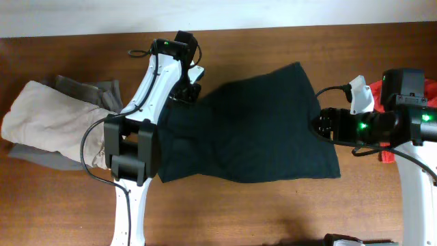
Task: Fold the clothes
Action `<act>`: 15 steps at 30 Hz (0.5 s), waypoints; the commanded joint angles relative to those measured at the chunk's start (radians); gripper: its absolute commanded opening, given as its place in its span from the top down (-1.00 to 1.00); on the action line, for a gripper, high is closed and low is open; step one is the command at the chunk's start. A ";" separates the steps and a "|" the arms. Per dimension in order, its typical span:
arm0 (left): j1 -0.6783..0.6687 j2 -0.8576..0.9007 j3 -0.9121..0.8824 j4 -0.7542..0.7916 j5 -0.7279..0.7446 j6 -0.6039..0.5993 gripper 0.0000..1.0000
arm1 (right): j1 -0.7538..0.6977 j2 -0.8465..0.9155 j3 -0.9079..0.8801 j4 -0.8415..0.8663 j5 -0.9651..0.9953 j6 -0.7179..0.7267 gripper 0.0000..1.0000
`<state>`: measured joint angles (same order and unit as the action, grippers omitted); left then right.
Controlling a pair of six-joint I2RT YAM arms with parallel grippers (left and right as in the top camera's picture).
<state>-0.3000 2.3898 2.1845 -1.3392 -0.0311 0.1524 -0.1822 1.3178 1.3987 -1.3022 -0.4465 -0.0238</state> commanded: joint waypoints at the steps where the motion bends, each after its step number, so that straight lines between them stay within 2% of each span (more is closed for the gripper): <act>1: 0.010 -0.028 0.010 -0.010 -0.133 -0.100 0.36 | 0.006 -0.002 -0.004 -0.001 -0.013 -0.006 -0.68; 4: 0.031 -0.028 0.010 -0.032 -0.125 -0.163 0.40 | 0.006 -0.002 -0.004 -0.003 -0.013 -0.006 -0.68; 6: 0.049 -0.028 0.009 -0.040 -0.050 -0.164 0.39 | 0.006 -0.002 -0.004 -0.004 -0.013 -0.006 -0.68; 8: 0.066 -0.028 0.009 -0.044 0.019 -0.156 0.38 | 0.006 -0.002 -0.004 -0.003 -0.013 -0.006 -0.68; 12: 0.082 -0.028 0.002 -0.049 0.040 -0.150 0.37 | 0.006 -0.002 -0.004 -0.003 -0.013 -0.006 -0.68; 15: 0.080 -0.028 -0.006 -0.045 0.100 -0.094 0.37 | 0.006 -0.002 -0.004 -0.003 -0.012 -0.006 -0.68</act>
<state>-0.2119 2.3898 2.1841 -1.3846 -0.0128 0.0235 -0.1822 1.3178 1.3987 -1.3056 -0.4461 -0.0250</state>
